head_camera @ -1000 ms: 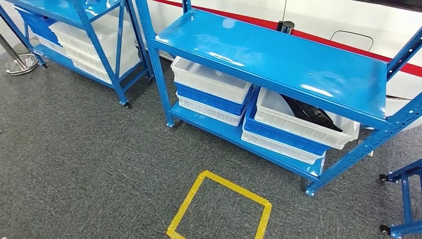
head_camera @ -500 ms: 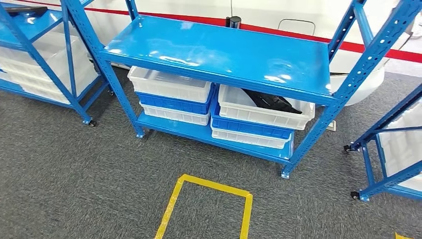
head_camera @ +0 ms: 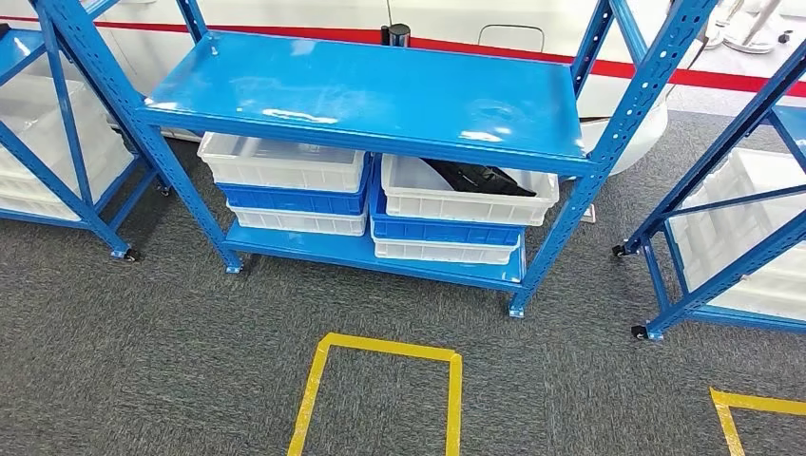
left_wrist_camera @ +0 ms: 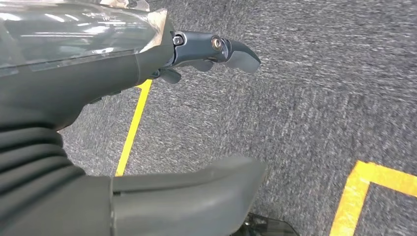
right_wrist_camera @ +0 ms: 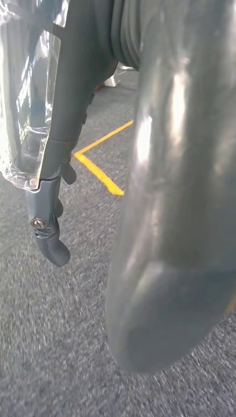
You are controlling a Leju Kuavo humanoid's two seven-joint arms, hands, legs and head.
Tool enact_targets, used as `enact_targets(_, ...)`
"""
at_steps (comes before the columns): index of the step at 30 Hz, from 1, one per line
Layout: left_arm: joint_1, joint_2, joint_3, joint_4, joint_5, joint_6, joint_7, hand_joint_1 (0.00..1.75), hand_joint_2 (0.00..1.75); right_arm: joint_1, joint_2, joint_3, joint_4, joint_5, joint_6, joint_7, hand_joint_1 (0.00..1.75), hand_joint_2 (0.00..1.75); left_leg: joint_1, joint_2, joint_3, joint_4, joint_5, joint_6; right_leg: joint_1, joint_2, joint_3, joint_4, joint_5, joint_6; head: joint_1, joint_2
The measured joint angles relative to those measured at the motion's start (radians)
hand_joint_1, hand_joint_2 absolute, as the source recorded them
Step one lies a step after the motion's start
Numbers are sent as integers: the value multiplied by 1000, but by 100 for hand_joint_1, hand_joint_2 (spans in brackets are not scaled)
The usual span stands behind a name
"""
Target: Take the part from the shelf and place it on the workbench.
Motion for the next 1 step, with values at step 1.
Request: enact_targets(1, -1, 0, 0, 0, -1, -1, 0, 0, 0, 0, 0, 0, 0, 5, -1, 1, 0, 0, -1, 3, 0, 1, -1, -3, 0, -4, 18, -31, 9, -1, 0, 0)
